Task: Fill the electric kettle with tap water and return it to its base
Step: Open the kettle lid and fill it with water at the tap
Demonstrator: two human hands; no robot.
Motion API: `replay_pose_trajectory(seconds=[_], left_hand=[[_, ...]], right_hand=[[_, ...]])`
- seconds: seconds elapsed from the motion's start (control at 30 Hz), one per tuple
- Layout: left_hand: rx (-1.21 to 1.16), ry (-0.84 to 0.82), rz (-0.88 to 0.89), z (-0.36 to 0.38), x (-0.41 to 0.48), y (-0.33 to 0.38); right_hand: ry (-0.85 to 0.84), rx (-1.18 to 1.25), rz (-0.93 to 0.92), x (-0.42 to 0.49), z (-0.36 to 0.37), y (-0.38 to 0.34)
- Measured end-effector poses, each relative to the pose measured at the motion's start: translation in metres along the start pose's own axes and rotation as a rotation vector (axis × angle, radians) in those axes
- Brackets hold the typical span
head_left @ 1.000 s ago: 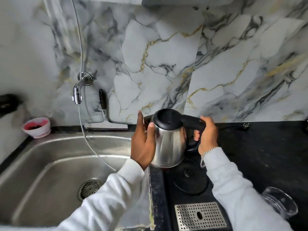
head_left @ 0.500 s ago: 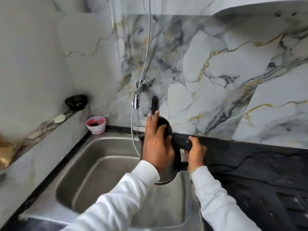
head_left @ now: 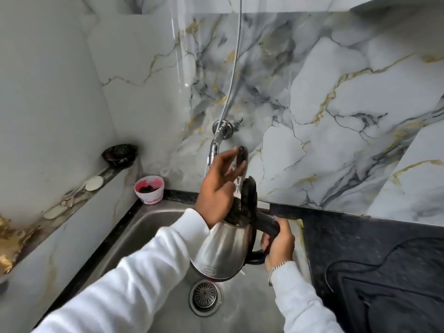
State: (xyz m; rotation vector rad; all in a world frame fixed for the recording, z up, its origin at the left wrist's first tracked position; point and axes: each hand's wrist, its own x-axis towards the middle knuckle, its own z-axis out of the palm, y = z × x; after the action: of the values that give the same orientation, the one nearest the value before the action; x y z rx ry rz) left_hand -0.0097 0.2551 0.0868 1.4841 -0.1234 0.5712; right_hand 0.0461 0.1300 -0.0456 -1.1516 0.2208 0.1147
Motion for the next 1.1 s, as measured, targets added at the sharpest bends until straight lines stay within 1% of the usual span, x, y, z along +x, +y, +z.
replay_pose_trajectory(seconds=[0.07, 0.13, 0.2, 0.27, 0.4, 0.43, 0.47, 0.5, 0.57, 0.67, 0.73, 0.8, 0.83, 0.9, 0.97, 1.0, 1.03, 1.1], left_hand=[[-0.023, 0.064, -0.063, -0.015, 0.017, -0.003], [0.070, 0.085, -0.078, -0.026, 0.028, -0.013], [0.213, 0.074, -0.104, -0.034, 0.034, -0.026], [0.428, 0.059, -0.067, -0.040, 0.031, -0.037], [1.016, 0.066, 0.057, -0.055, 0.013, -0.065], [1.100, 0.061, 0.059, -0.057, 0.007, -0.071], [1.134, 0.047, 0.054, -0.058, 0.002, -0.076], [1.127, 0.030, 0.043, -0.056, -0.003, -0.079], [1.021, 0.013, 0.003, -0.049, -0.013, -0.084], [0.870, 0.070, -0.030, -0.037, -0.020, -0.083], [0.781, 0.043, 0.026, -0.027, -0.023, -0.078], [0.619, 0.003, 0.125, -0.011, -0.023, -0.069], [0.550, 0.020, 0.161, -0.004, -0.022, -0.064], [0.490, 0.154, 0.172, 0.003, -0.018, -0.058], [0.537, 0.322, 0.111, -0.005, -0.015, -0.060], [0.623, 0.360, 0.036, -0.013, -0.016, -0.065], [0.761, 0.350, -0.064, -0.023, -0.019, -0.071], [1.029, 0.246, -0.238, -0.038, -0.029, -0.083]], right_hand=[[-0.003, 0.043, 0.043, 0.009, 0.007, 0.004], [-0.006, 0.075, 0.075, 0.016, 0.014, 0.007], [-0.002, 0.098, 0.101, 0.024, 0.020, 0.011], [-0.001, 0.120, 0.105, 0.031, 0.025, 0.013], [0.004, 0.089, 0.054, 0.046, 0.031, 0.014], [0.009, 0.070, 0.040, 0.048, 0.031, 0.014], [0.016, 0.050, 0.032, 0.051, 0.031, 0.015], [0.021, 0.028, 0.028, 0.053, 0.030, 0.016], [0.022, -0.016, 0.018, 0.055, 0.027, 0.020], [0.010, -0.055, 0.005, 0.056, 0.024, 0.023], [0.008, -0.084, -0.003, 0.056, 0.024, 0.024], [-0.011, -0.117, -0.001, 0.054, 0.026, 0.025], [-0.018, -0.133, 0.004, 0.053, 0.027, 0.027], [-0.015, -0.134, 0.015, 0.049, 0.027, 0.032], [-0.008, -0.104, 0.009, 0.047, 0.025, 0.036], [-0.007, -0.100, -0.002, 0.047, 0.023, 0.037], [-0.008, -0.104, -0.014, 0.047, 0.022, 0.038], [-0.012, -0.100, -0.029, 0.047, 0.021, 0.040]])
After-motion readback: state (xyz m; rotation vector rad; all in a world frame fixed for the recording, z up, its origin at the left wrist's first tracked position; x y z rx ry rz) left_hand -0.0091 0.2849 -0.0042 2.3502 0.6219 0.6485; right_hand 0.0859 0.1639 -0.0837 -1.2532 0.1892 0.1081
